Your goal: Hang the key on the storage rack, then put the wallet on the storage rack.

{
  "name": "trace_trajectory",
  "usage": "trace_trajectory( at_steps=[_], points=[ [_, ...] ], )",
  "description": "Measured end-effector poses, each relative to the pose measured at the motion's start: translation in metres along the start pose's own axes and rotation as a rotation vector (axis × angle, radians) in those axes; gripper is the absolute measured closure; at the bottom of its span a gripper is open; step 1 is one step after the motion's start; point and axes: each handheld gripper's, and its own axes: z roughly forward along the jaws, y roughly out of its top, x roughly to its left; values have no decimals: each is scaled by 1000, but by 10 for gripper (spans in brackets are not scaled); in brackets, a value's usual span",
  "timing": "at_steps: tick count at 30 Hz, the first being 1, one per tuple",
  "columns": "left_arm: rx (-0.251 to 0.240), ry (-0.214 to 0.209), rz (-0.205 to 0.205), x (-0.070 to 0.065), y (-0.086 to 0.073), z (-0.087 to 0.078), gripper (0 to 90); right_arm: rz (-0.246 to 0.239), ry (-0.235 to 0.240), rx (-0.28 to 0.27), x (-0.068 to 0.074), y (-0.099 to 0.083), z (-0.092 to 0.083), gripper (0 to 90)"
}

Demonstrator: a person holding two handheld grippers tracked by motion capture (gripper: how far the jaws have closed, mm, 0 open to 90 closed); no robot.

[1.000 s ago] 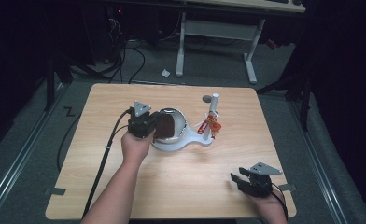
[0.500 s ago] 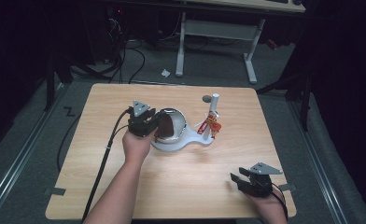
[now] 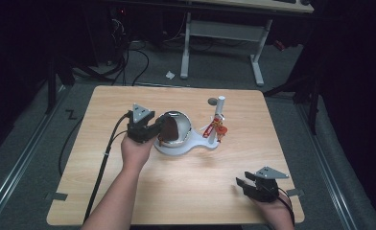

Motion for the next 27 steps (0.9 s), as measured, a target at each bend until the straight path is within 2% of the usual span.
trace_trajectory(
  at_steps=[4, 6, 10, 16, 21, 27],
  points=[
    [-4, -7, 1, 1, 1, -8, 485, 7, -1, -5, 0, 1, 0, 530],
    [-6, -12, 2, 2, 2, -12, 469, -4, -1, -6, 1, 1, 1, 534],
    [-27, 12, 1, 4, 2, -23, 434, -13, 22, 1, 2, 2, 4, 554],
    [-19, -5, -12, 7, -11, -34, 391, -38, 23, 12, 5, 2, 5, 544],
    [20, -35, -31, 12, -35, -45, 373, -37, 14, 7, 6, 2, 5, 537],
    [75, -49, -46, 20, -80, -65, 368, -58, 9, 10, 9, 3, 8, 530]
  ],
)
